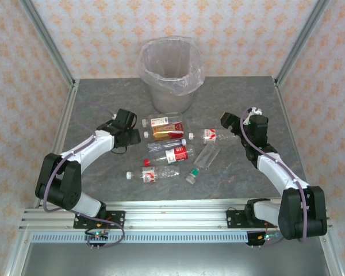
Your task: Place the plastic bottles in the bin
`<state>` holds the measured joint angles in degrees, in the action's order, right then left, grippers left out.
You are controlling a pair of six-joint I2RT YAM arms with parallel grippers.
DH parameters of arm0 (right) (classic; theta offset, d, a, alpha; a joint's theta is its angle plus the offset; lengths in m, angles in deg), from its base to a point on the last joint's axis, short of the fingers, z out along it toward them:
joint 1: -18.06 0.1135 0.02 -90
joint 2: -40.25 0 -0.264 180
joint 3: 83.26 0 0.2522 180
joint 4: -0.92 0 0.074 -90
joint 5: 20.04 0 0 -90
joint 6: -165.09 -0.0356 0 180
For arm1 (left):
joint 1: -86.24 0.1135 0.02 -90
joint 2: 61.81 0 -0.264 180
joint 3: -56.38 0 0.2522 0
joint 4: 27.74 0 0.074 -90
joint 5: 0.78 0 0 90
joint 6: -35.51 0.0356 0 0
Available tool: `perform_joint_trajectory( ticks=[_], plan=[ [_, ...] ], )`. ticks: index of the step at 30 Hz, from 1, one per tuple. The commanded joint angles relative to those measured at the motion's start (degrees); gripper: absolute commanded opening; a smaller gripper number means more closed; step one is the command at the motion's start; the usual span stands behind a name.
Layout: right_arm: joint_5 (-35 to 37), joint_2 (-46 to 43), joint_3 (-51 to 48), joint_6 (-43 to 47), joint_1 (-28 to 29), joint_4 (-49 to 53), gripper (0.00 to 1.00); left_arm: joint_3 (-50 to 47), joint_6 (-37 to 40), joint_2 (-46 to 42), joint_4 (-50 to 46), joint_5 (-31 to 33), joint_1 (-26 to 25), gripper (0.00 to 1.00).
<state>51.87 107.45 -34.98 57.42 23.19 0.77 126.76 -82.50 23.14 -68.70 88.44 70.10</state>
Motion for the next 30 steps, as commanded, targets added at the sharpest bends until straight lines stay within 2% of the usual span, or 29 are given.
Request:
perform_joint_trajectory(
  ticks=[1, 4, 8, 12, 17, 21, 26, 28, 30],
  plan=[
    [-0.4, 0.3, 1.5, -2.0, 0.4, -3.2, 0.99, 7.0, 0.1, -3.3, 1.3, 4.2, -0.3, 0.58],
    [-0.5, 0.1, 0.9, -3.3, 0.4, -3.8, 0.99, 12.9, 0.1, -3.7, 6.1, 3.1, -0.4, 0.58],
    [-0.4, -0.8, 0.2, -3.8, 0.4, -3.2, 0.99, 21.6, 2.3, -1.3, 11.8, -1.7, -0.4, 0.58],
    [0.4, -2.6, -0.7, -3.8, 0.4, -1.5, 0.99, 31.1, 4.3, 4.2, 12.9, -7.7, -0.5, 0.56],
    [1.9, -5.2, -2.2, -3.7, 0.4, -0.1, 0.99, 39.4, 7.7, 9.9, 14.2, -11.7, -1.6, 0.56],
    [2.5, -6.0, -2.7, -3.7, 0.4, 1.2, 0.99, 50.2, 10.6, 17.4, 8.7, -14.8, -2.4, 0.55],
    [4.0, -5.9, -1.7, -3.2, 0.4, 4.9, 0.99, 64.5, 11.4, 27.8, -0.9, -14.7, -3.6, 0.57],
    [4.3, -5.9, -1.4, -3.1, 0.4, 5.8, 0.99, 70.7, 11.3, 31.6, -5.2, -14.5, -3.8, 0.64],
    [4.2, -5.7, -1.3, -2.7, 0.4, 6.3, 0.99, 76.9, 11.0, 35.0, -9.4, -14.0, -4.0, 0.75]
  ],
)
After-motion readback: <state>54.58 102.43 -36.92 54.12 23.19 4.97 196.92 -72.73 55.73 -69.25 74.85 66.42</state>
